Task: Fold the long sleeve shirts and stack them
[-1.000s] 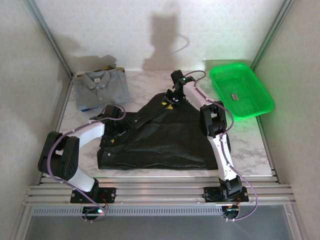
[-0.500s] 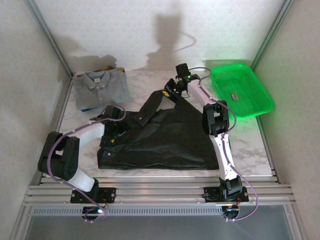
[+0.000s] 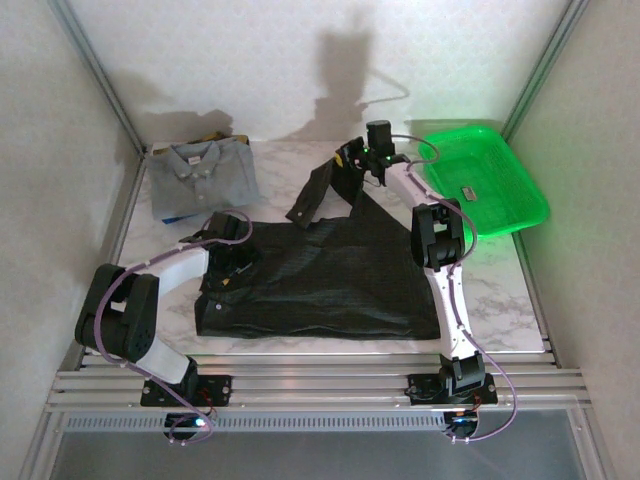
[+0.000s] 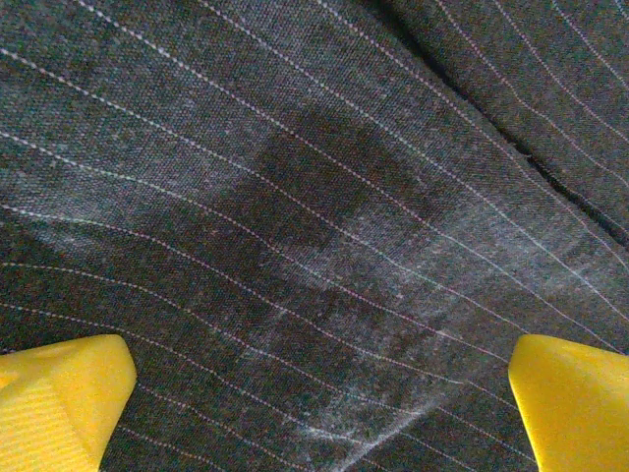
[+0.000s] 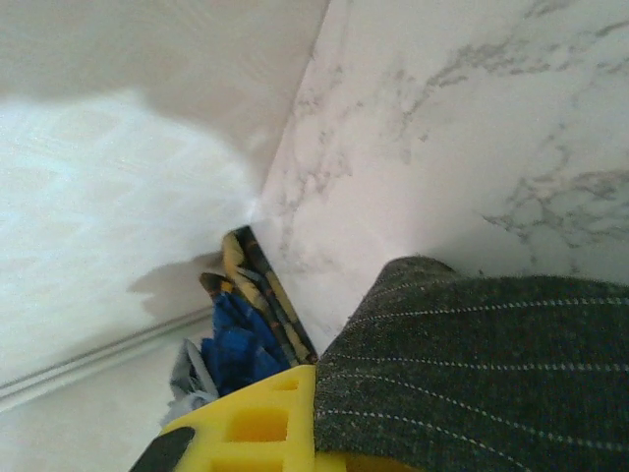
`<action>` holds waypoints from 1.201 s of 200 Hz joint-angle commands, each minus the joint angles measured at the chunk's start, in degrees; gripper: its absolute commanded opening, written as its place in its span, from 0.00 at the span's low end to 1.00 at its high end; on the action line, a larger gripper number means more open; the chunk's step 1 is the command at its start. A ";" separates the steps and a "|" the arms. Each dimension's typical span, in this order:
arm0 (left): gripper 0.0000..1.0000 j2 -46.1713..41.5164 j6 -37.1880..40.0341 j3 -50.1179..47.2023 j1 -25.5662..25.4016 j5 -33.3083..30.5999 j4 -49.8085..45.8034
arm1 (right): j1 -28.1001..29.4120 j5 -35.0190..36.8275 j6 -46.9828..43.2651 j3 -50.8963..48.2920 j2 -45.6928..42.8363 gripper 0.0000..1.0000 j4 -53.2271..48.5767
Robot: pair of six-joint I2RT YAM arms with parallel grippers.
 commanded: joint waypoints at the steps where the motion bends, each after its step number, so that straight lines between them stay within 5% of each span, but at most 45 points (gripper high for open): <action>1: 1.00 2.26 0.51 -3.29 0.45 1.42 -1.03 | 0.35 3.17 6.76 -3.10 -2.09 0.03 10.07; 32: 1.00 2.63 0.59 -3.37 0.44 1.47 -0.88 | 0.71 5.87 10.69 -8.34 -3.62 0.03 17.36; 57: 1.00 2.71 0.56 -3.05 0.38 1.31 -1.03 | 0.94 5.47 8.86 -8.17 -4.03 0.05 12.32; 86: 1.00 1.26 -0.38 -0.76 0.40 0.92 -2.63 | 1.79 4.40 -6.19 -0.14 -4.52 0.44 -10.50; 117: 1.00 -1.46 -1.00 7.46 0.44 0.32 -7.02 | 3.09 6.05 -28.80 11.28 -4.43 0.62 -39.30; 138: 1.00 -2.30 -0.98 13.76 0.69 0.13 -9.79 | 3.14 9.15 -39.95 8.19 -8.52 0.64 -50.01; 180: 1.00 -0.37 4.40 21.36 6.16 -0.41 -14.15 | -0.22 18.33 -52.08 -9.22 -21.94 0.69 -47.25; 240: 0.87 11.38 18.74 30.15 12.97 1.66 -16.00 | -3.65 22.82 -68.83 2.93 -8.01 0.54 -53.09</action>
